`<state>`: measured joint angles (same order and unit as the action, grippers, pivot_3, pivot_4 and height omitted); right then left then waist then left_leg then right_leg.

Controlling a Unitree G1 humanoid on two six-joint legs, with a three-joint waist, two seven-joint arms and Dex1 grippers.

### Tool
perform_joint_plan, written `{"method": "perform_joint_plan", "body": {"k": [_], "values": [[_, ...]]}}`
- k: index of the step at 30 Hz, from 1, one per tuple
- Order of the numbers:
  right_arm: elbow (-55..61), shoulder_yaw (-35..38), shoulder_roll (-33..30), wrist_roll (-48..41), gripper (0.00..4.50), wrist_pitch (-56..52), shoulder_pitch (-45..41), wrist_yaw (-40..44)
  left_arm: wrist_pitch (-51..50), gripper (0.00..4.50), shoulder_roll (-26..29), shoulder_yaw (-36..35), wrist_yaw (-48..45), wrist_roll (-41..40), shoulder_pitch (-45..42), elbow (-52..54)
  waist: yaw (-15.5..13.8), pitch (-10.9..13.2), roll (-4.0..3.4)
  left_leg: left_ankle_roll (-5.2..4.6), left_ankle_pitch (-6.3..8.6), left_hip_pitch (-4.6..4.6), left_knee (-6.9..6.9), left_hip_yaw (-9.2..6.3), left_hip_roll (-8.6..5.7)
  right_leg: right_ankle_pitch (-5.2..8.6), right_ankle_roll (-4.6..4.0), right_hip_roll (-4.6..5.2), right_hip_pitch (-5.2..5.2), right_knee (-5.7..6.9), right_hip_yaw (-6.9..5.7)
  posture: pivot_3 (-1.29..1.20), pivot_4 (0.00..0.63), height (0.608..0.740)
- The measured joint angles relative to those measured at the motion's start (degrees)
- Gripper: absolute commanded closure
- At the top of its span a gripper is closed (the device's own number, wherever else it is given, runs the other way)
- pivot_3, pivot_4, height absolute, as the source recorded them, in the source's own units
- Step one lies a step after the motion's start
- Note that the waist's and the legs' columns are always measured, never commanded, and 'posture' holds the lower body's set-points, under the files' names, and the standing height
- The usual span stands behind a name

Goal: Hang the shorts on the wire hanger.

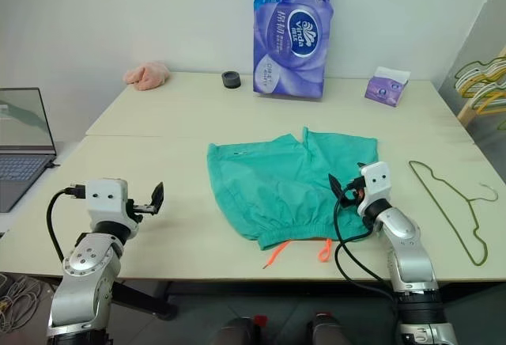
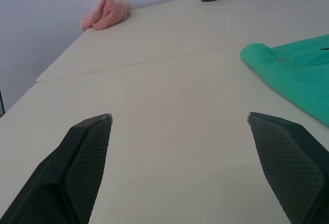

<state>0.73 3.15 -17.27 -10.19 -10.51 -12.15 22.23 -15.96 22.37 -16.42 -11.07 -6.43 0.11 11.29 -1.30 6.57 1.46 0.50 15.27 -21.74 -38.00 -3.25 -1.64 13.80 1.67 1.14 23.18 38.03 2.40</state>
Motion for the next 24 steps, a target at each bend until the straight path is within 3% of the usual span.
{"method": "perform_joint_plan", "body": {"k": [15,24], "values": [[0.38,-0.06,-0.94,0.57,0.0,1.14,1.56,1.51,4.05,0.04,1.94,4.97,-6.04,2.07,-0.35,-0.05,0.13,0.02,-0.02,0.0,0.0,0.0,0.01,0.04,0.03,0.03,-0.04,-0.01,0.0,-0.02,0.0,0.04,0.096,0.74],[4.23,-1.17,-3.36,0.03,0.0,1.35,2.43,6.06,7.87,0.04,3.04,5.56,-15.64,-2.81,0.66,-0.08,0.94,0.06,-0.09,0.0,0.0,0.0,0.02,0.04,0.07,0.11,-0.16,-0.02,0.0,-0.02,-0.02,-0.01,0.096,0.74]]}}
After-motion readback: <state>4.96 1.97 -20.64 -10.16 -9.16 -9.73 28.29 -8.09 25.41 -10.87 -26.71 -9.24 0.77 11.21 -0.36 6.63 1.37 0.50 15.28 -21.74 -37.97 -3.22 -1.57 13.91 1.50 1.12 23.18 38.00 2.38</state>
